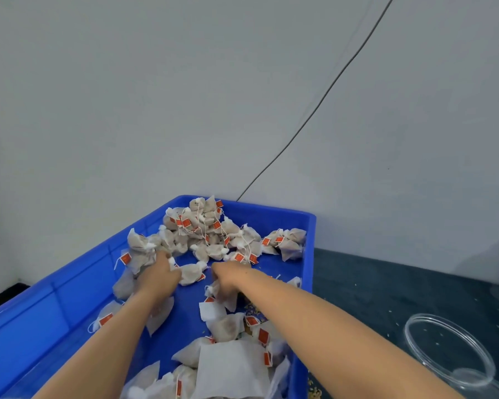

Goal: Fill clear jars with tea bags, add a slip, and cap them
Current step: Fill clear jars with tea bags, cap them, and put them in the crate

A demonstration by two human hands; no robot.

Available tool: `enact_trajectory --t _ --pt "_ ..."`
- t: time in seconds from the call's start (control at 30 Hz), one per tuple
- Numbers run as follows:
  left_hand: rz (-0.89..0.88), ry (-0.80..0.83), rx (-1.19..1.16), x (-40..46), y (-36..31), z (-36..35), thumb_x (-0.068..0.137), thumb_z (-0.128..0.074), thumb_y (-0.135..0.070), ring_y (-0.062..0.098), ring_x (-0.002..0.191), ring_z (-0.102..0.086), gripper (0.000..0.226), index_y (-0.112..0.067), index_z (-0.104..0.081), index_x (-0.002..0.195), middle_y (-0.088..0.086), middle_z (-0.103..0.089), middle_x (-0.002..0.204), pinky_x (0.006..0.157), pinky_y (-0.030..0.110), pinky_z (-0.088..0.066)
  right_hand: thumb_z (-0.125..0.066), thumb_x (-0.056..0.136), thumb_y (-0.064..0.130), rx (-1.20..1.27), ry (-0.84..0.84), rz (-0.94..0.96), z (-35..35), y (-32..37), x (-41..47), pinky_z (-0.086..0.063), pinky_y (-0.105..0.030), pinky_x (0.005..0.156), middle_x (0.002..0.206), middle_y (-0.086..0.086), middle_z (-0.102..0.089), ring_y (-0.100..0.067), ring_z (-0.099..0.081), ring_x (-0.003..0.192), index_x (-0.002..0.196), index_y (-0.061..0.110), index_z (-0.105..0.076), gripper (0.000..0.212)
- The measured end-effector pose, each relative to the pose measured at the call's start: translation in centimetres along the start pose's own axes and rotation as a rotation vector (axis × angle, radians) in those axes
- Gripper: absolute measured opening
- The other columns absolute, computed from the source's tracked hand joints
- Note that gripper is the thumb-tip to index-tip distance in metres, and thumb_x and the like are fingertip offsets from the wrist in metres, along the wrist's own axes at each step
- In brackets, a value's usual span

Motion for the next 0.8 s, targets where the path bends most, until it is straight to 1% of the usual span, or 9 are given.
enact_trajectory --t 0.1,0.2,0.23,0.33,0.47,0.57,0.67,0.73,0.8 --pt "0.008 0.090 0.103 0.6 -1.4 -0.9 0.091 -0.056 -0.036 0.016 0.085 -0.053 0.060 -0.016 -0.032 0.142 0.009 -0.058 0.114 0.062 0.030 -0.040 -0.068 0.084 0.023 0.250 -0.088 0.001 2.0 -1.4 -1.7 -0.046 -0.038 0.083 0.118 -0.010 -0.055 -0.027 -0.054 0.104 0.121 0.013 -0.046 0.044" --pt "-0.018 0.170 0.205 1.1 -2.9 -2.6 0.085 -0.063 -0.051 0.022 0.112 -0.052 0.073 -0.013 -0.036 0.141 0.008 -0.051 0.138 0.085 0.032 -0.044 -0.062 0.089 0.019 0.526 -0.223 0.039 4.5 -3.6 -3.6 -0.043 -0.034 0.078 0.106 -0.006 -0.050 -0.020 -0.049 0.093 0.118 0.014 -0.044 0.035" --pt "-0.015 0.195 0.268 1.1 -3.0 -3.1 0.085 -0.062 -0.054 0.023 0.117 -0.052 0.071 -0.014 -0.039 0.139 0.007 -0.051 0.137 0.087 0.032 -0.044 -0.061 0.090 0.018 0.643 -0.254 0.042 5.1 -4.3 -4.1 -0.043 -0.032 0.076 0.106 -0.006 -0.048 -0.019 -0.048 0.093 0.122 0.013 -0.042 0.038" --pt "-0.012 0.218 0.420 1.0 -3.2 -4.6 0.090 -0.056 -0.046 0.021 0.108 -0.056 0.044 -0.017 -0.047 0.121 0.003 -0.060 0.121 0.076 0.029 -0.042 -0.060 0.093 0.015 0.963 -0.284 0.008 6.2 -6.5 -5.6 -0.053 -0.031 0.072 0.124 -0.012 -0.047 -0.024 -0.053 0.105 0.130 0.013 -0.037 0.044" --pt "-0.034 0.107 0.432 0.7 -3.3 -4.3 0.095 -0.053 -0.037 0.024 0.106 -0.057 0.030 -0.014 -0.054 0.114 0.010 -0.056 0.123 0.074 0.027 -0.040 -0.060 0.093 0.009 1.220 -0.318 -0.020 7.1 -8.4 -6.9 -0.057 -0.043 0.083 0.130 -0.014 -0.046 -0.031 -0.057 0.111 0.128 0.013 -0.038 0.041" --pt "-0.046 0.032 0.327 0.2 -3.6 -3.0 0.094 -0.058 -0.035 0.025 0.102 -0.057 0.030 -0.011 -0.057 0.113 0.012 -0.050 0.126 0.077 0.030 -0.044 -0.058 0.094 0.008 1.342 -0.373 -0.035 7.9 -9.6 -7.8 -0.058 -0.041 0.080 0.125 -0.012 -0.047 -0.030 -0.059 0.107 0.120 0.015 -0.040 0.032" --pt "-0.060 -0.052 0.111 -0.5 -4.8 -1.6 0.097 -0.051 -0.030 0.025 0.095 -0.057 0.021 -0.012 -0.053 0.107 0.009 -0.060 0.105 0.073 0.033 -0.041 -0.057 0.095 0.007 1.419 -0.433 -0.030 8.5 -10.7 -8.6 -0.059 -0.037 0.073 0.115 -0.008 -0.048 -0.017 -0.059 0.087 0.120 0.014 -0.041 0.031" --pt "-0.077 -0.064 -0.110 -0.8 -6.0 -1.1 0.095 -0.050 -0.022 0.029 0.087 -0.060 0.014 -0.008 -0.053 0.099 0.011 -0.062 0.088 0.070 0.036 -0.044 -0.057 0.095 0.007 1.460 -0.455 -0.029 8.8 -11.2 -9.3 -0.059 -0.033 0.067 0.112 -0.008 -0.048 -0.015 -0.058 0.083 0.124 0.011 -0.041 0.033" --pt "-0.055 -0.062 -0.299 -1.0 -6.9 -1.3 0.093 -0.054 -0.019 0.030 0.083 -0.059 0.014 -0.007 -0.053 0.099 0.014 -0.062 0.087 0.071 0.039 -0.046 -0.056 0.095 0.006 1.494 -0.466 -0.027 9.1 -11.6 -10.1 -0.059 -0.032 0.061 0.112 -0.009 -0.048 -0.016 -0.058 0.082 0.124 0.010 -0.041 0.033"
Point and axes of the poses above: each hand's wrist, its own x-axis towards the middle knuckle, its own z-axis out of the back of the hand, y = z × x, the point moved 8 cm from there along x, towards the middle knuckle
